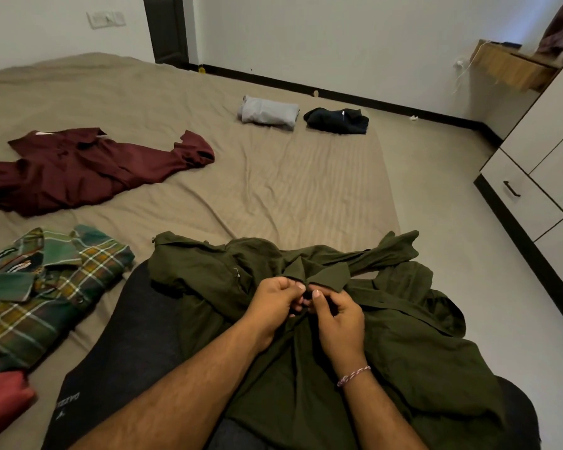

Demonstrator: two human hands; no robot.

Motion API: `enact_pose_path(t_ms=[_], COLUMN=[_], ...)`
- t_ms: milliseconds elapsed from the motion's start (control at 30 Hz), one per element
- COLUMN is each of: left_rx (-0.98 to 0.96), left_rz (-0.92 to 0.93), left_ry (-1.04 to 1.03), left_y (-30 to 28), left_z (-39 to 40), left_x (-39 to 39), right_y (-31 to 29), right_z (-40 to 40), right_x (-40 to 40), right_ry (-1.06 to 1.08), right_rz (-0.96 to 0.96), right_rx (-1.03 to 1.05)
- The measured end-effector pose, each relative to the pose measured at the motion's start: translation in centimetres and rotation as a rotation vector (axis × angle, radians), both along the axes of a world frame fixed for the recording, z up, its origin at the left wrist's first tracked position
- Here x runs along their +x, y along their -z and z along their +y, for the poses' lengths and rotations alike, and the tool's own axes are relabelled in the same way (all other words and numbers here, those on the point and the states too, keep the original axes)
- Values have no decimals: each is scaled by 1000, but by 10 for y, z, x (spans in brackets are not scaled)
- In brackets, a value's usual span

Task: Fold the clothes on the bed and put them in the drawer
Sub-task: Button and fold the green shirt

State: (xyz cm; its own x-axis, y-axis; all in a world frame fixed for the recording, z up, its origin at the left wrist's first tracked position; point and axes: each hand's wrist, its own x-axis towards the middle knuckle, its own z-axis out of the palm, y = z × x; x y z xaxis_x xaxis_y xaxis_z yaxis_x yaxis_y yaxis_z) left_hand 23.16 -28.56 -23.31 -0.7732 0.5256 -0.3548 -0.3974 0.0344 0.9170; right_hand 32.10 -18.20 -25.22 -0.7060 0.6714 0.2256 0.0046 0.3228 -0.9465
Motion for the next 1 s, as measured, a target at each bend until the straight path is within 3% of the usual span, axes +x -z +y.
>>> enact_pose_path(t_ms=[167,500,733,1000], left_rx=[12,-84,-141,-274], left_rz=[88,377,459,497], left_ry=[52,20,57,69], left_y=[-2,-3,-1,6], left_z=[-3,-8,-8,-7], left_x=[7,11,14,9], right_y=[-4,1,9,7], right_z=[-1,-10,-4,-1], right_x=[8,13,14,13], right_ry=[52,0,46,33], right_rz=[36,71,-22,-117], right_rx=[-222,-246,-59,292])
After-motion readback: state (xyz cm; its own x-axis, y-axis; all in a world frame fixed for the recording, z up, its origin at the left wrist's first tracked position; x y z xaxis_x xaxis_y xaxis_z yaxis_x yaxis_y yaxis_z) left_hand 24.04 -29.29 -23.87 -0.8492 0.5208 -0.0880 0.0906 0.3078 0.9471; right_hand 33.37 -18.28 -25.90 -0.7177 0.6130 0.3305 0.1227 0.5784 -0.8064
